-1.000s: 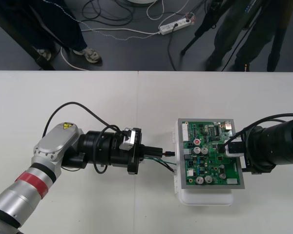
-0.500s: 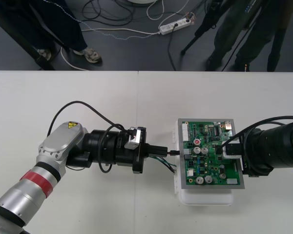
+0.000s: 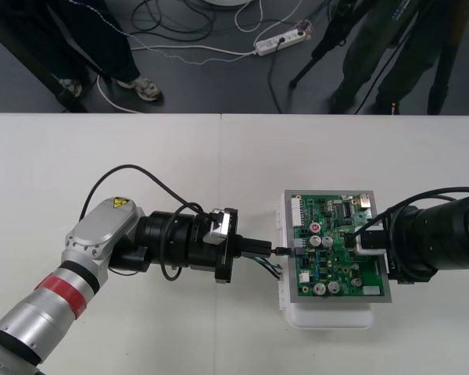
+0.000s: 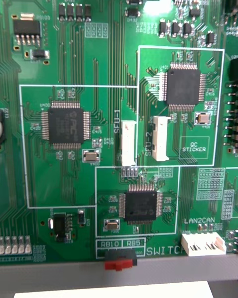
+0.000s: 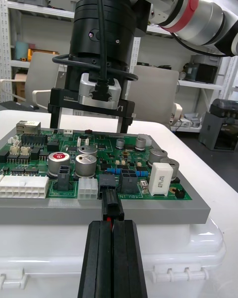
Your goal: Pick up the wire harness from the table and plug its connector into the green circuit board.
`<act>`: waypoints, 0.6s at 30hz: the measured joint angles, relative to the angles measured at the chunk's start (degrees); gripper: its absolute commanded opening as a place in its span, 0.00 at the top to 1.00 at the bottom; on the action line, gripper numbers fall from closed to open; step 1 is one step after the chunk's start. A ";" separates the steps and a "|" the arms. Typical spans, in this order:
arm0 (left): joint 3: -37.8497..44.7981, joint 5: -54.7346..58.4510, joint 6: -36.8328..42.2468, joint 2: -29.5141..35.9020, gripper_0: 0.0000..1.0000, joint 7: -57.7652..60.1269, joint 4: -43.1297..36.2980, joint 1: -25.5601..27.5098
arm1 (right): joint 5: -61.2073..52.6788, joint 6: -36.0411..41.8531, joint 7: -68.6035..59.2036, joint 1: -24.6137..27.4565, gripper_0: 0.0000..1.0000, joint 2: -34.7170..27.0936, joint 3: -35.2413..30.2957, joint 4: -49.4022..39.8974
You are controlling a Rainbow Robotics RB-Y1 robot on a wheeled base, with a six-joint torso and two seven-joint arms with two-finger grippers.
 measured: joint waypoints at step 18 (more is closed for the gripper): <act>0.00 -0.01 0.43 -0.37 1.00 0.00 0.00 0.00 | 0.52 0.00 -0.04 0.06 0.00 0.40 0.00 -0.04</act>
